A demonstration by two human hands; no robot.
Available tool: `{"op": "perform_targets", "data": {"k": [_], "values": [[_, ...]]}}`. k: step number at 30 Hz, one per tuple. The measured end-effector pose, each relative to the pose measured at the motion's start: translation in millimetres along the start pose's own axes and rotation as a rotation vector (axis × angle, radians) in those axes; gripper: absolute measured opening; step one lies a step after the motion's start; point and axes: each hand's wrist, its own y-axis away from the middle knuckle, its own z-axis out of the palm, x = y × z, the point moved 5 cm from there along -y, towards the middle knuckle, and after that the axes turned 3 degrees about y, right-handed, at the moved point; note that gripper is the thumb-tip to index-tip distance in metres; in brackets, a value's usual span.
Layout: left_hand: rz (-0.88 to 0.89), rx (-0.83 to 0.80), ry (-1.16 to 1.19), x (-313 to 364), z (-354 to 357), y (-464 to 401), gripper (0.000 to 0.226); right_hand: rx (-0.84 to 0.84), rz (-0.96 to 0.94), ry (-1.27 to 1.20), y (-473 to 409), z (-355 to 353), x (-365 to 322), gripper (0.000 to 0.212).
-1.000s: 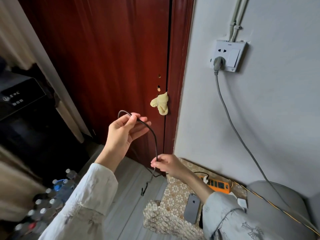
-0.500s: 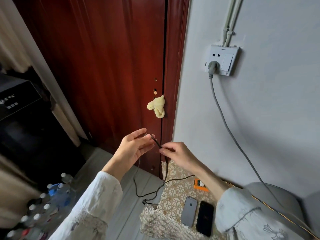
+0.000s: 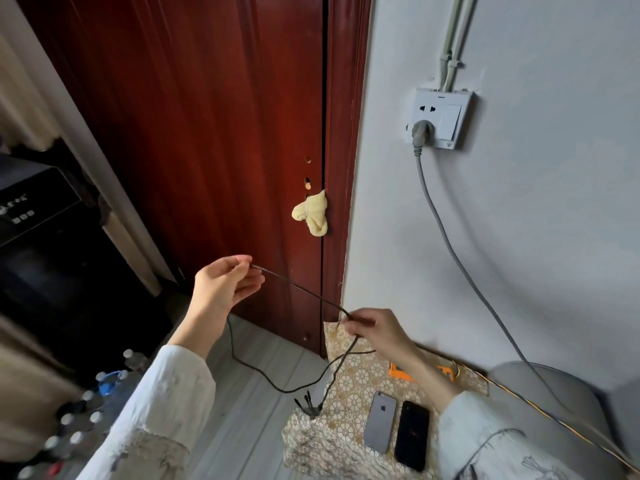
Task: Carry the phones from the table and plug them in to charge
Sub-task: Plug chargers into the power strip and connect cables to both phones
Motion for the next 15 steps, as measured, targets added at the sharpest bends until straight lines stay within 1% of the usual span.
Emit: {"op": "perform_targets", "data": {"k": [2, 4, 5, 6, 8, 9, 12, 14, 15], "values": [[-0.006, -0.05, -0.338, -15, 1, 1, 0.02, 0.024, -0.098, 0.036, -5, -9, -24, 0.019], [0.05, -0.148, -0.673, -25, 12, 4, 0.02, 0.033, -0.194, 0.094, -8, -12, -47, 0.02], [0.095, -0.219, -0.788, -27, 21, 9, 0.02, 0.036, -0.236, 0.135, -10, -13, -55, 0.02], [0.132, -0.304, -0.849, -30, 32, 13, 0.02, 0.039, -0.269, 0.173, -10, -13, -62, 0.02], [0.155, -0.446, -0.858, -38, 50, 23, 0.026, 0.046, -0.3, 0.197, -11, -13, -70, 0.019], [0.148, -0.482, -0.827, -41, 56, 26, 0.027, 0.047, -0.305, 0.199, -11, -13, -72, 0.018], [0.139, -0.474, -0.64, -43, 65, 34, 0.011, 0.052, -0.287, 0.186, -8, -17, -70, 0.015], [0.162, -0.431, -0.533, -40, 66, 35, 0.021, 0.045, -0.229, 0.113, -6, -20, -62, 0.009], [0.176, -0.416, -0.486, -37, 67, 35, 0.024, 0.035, -0.198, 0.072, -4, -20, -56, 0.011]]}}
